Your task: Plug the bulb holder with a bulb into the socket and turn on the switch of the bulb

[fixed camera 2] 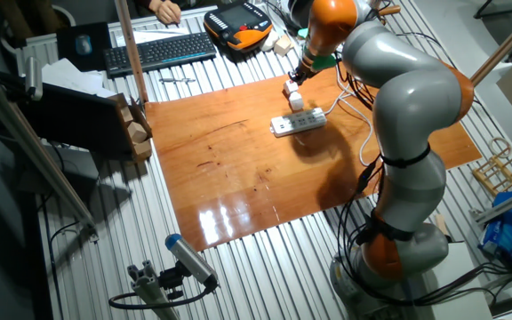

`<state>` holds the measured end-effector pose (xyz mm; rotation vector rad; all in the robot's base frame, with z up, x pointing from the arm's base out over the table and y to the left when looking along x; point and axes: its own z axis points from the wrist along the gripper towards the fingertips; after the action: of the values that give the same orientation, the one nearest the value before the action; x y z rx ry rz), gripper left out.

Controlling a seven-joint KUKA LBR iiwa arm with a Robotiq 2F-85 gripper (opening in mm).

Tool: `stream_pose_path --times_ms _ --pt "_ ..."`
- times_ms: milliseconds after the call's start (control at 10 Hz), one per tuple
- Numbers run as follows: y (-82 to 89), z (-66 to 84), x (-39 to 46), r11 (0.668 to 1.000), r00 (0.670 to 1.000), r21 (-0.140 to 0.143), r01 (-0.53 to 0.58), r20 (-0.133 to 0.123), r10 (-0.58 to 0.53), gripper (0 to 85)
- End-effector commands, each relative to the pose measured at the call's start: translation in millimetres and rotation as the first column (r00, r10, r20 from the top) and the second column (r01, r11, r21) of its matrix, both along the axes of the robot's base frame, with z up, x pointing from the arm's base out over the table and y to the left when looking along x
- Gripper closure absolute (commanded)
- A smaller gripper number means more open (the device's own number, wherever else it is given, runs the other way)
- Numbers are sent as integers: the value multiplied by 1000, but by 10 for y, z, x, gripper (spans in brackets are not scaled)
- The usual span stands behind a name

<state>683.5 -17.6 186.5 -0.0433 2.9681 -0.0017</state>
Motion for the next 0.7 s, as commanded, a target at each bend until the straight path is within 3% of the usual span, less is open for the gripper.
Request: stream_pose_path --times_ms 0,100,200,300,400,600 --pt "2 1 1 1000 1000 15 -5 1 5 850" --pt "2 1 1 1000 1000 27 9 2 -9 850" --pt "2 1 1 999 999 21 37 0 -37 850" --pt "2 1 1 998 999 29 46 -18 -46 850" --pt "2 1 1 999 999 42 34 -39 -33 850" --pt "2 1 1 999 999 38 -28 -40 29 850"
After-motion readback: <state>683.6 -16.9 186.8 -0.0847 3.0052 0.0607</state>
